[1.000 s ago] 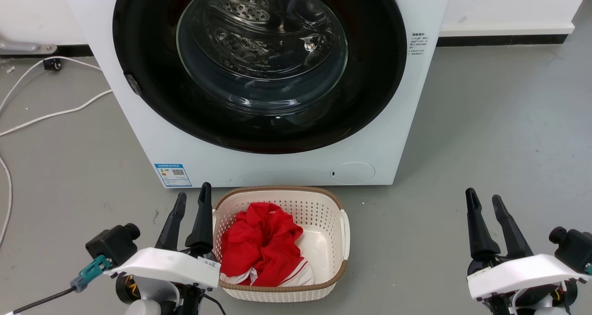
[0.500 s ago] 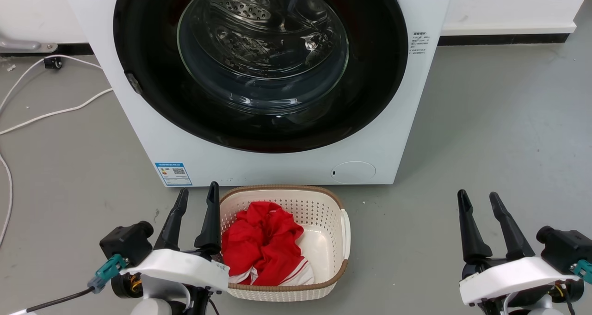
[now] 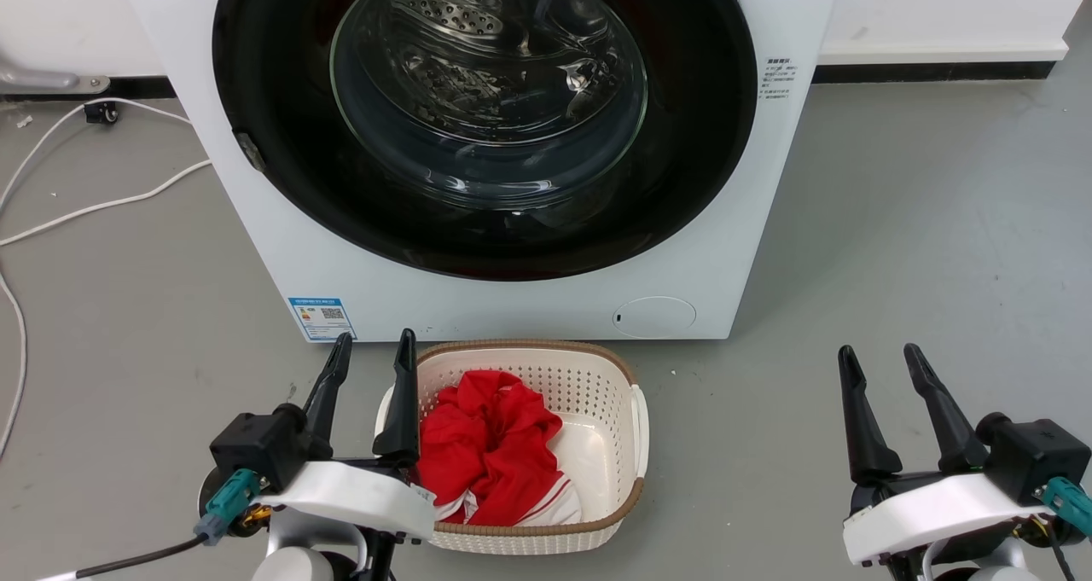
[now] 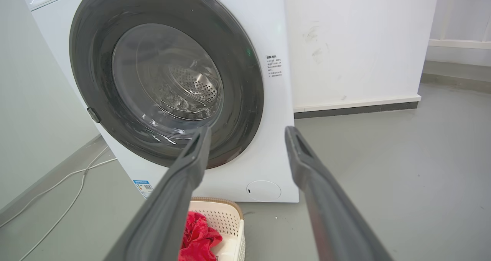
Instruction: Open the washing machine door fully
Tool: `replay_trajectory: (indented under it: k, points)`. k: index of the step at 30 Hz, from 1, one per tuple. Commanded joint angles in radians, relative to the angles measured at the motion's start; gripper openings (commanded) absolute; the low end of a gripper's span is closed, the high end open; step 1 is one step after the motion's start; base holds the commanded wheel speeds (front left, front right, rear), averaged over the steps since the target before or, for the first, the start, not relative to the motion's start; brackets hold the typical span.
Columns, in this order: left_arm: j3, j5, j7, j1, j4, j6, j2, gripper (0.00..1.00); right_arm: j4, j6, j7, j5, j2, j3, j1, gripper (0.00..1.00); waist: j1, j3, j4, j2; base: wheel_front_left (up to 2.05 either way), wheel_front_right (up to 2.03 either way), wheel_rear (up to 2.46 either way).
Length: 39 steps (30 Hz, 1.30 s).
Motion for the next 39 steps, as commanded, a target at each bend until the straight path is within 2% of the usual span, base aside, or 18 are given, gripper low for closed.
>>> replay_trajectory:
  k: [1,23,39]
  points:
    - [-0.005,0.028,-0.009,-0.006,-0.012,0.003,0.002,1.00,-0.015,0.000,-0.008,-0.028,0.002,0.002,0.008,1.00,0.0000,0.000,0.000,0.0000,0.00,0.00,0.00]
    - [-0.007,0.216,-0.054,0.014,-0.035,0.033,0.005,1.00,-0.045,0.000,-0.012,-0.179,0.003,-0.002,0.024,1.00,0.0000,0.005,0.007,0.0000,0.00,0.00,0.00]
    - [-0.019,0.327,-0.083,0.025,-0.039,0.038,0.006,1.00,-0.043,0.000,-0.026,-0.255,0.003,-0.009,0.036,1.00,0.0000,0.007,0.013,0.0000,0.00,0.00,0.00]
